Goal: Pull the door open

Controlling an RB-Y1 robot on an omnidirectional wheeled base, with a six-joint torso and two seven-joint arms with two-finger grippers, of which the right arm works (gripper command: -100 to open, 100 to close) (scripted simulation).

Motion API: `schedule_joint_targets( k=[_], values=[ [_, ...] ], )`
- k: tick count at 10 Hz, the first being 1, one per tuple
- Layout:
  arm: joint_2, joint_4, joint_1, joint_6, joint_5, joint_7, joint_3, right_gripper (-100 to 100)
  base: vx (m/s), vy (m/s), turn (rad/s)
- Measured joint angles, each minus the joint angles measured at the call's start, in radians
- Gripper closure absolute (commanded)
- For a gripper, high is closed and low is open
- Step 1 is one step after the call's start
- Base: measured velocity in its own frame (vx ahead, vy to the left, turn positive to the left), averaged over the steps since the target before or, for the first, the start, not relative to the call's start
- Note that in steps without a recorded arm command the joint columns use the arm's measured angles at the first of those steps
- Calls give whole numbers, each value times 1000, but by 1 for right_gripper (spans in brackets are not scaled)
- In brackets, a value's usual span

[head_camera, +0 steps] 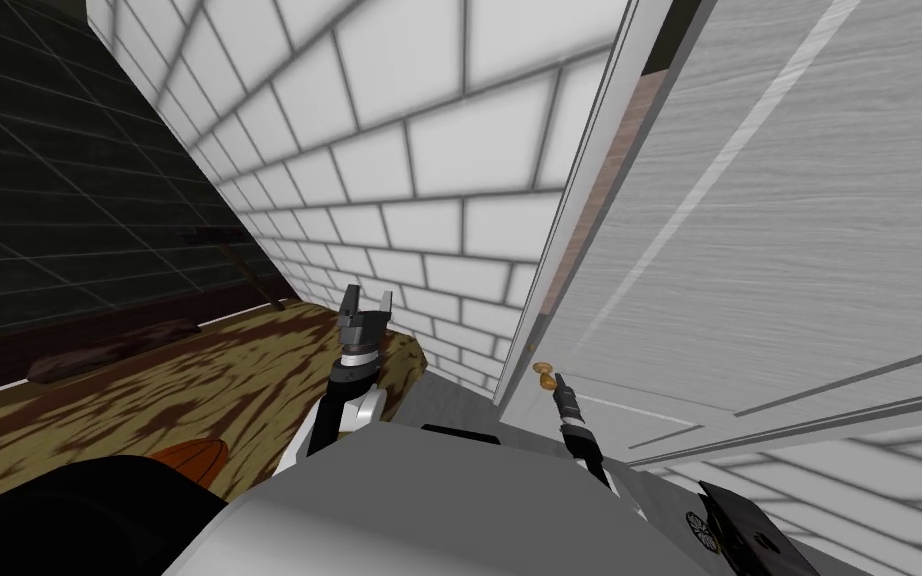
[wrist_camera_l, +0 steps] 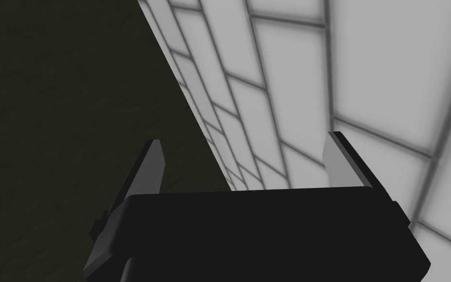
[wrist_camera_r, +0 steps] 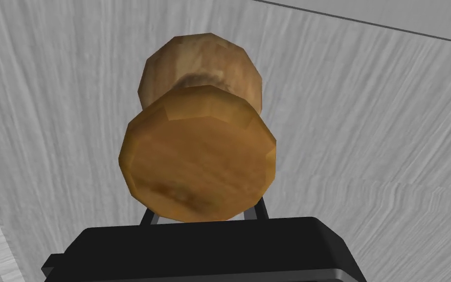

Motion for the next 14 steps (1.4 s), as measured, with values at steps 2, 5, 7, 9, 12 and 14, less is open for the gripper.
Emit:
schedule_joint_targets(
  k=[2,5,7,9,12,14],
  values=[
    [0,-12,8,10,-25,-52,-1,100,-84,-38,144],
    [3,-33,26,24,-47,-123,1,100,-59,-32,113],
    [2,-10,16,21,-75,-176,-1,100,-81,-33,132],
    [6,-23,26,31,-94,-224,0,100,-62,-32,118],
    [12,-21,28,34,-118,-285,2,100,-54,-23,108],
    [6,-2,21,27,-137,-330,2,100,-45,-17,32]
  ],
)
